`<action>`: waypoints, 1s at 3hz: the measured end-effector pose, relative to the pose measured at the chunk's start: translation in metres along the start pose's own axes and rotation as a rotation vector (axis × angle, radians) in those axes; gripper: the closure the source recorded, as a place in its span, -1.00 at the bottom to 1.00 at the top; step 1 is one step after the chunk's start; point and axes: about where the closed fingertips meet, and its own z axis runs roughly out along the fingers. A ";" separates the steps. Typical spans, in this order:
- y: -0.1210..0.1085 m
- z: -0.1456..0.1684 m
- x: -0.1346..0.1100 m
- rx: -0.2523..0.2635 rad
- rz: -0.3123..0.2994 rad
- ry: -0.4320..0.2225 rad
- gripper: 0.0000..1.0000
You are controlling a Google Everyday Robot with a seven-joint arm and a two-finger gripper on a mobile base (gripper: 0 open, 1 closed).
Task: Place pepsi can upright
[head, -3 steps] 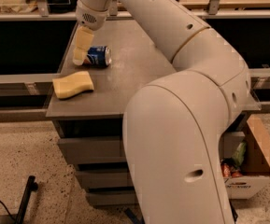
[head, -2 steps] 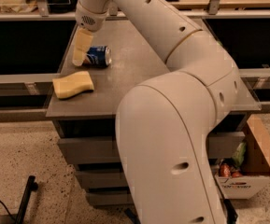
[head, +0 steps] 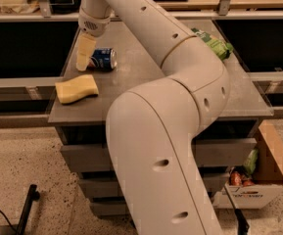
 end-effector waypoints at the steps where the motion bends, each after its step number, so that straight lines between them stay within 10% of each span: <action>1: -0.007 0.007 -0.003 0.011 0.001 0.011 -1.00; 3: -0.012 0.020 -0.007 0.000 -0.004 0.026 -1.00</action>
Offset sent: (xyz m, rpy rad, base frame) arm 0.0276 0.0127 0.0040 -0.0309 -0.0097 0.0044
